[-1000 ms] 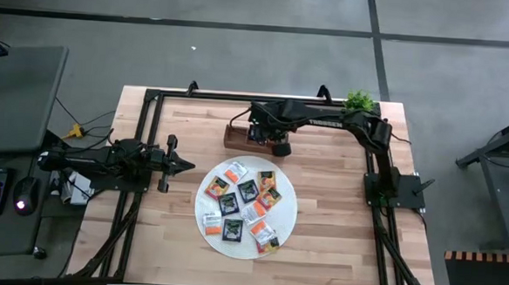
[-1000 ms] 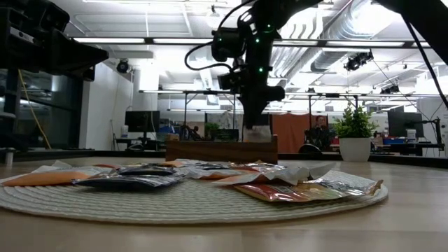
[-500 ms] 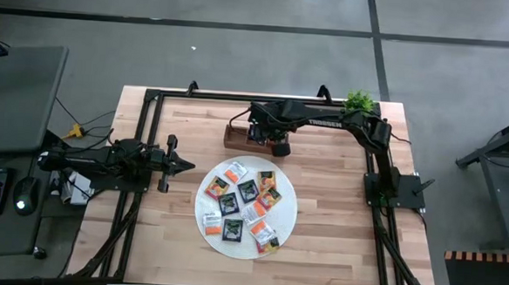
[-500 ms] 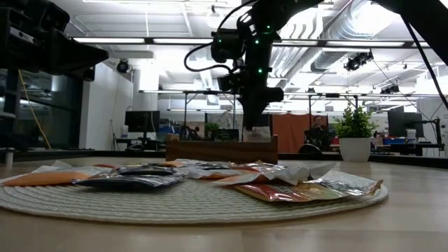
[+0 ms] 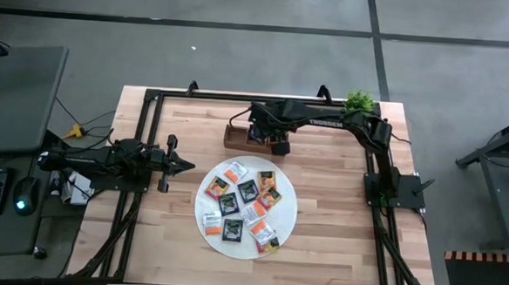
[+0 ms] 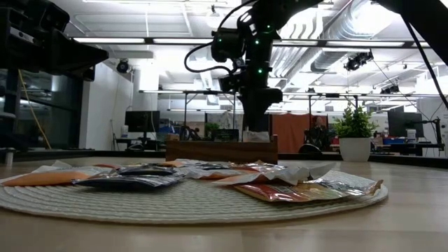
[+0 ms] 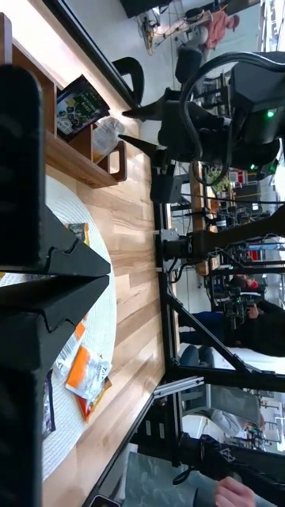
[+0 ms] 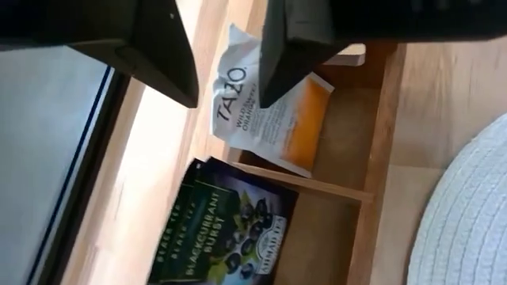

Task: Pick & Place Tea
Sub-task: Put the yellow tea bag into the left section of the wooden organizer

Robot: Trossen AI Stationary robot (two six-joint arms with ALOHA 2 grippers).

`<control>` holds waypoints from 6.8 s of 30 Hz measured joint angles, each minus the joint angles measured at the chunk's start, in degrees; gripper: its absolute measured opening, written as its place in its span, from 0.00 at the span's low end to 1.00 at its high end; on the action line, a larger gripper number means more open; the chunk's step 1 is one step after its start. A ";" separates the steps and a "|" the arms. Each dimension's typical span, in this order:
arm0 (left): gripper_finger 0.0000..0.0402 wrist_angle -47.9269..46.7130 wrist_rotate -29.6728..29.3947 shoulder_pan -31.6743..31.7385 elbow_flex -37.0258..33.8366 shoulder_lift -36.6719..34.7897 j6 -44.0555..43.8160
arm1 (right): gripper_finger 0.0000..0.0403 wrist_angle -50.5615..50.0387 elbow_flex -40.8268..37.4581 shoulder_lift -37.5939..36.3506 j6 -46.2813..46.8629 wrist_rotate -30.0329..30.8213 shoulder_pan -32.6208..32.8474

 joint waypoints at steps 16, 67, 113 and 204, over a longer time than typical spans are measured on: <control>0.00 0.01 0.01 -0.01 0.00 0.01 0.00 | 0.50 -1.69 -0.02 -4.01 6.30 -0.05 0.83; 0.00 0.00 0.01 0.01 0.00 -0.01 0.01 | 0.58 37.65 -43.15 -18.11 74.38 -26.73 16.53; 0.00 -0.01 0.01 0.01 0.00 -0.01 -0.01 | 0.60 39.33 -35.91 -11.10 74.08 -21.78 20.02; 0.00 -0.01 -0.01 0.01 0.00 -0.01 0.01 | 0.83 19.03 -19.32 -2.26 -8.09 -15.79 22.83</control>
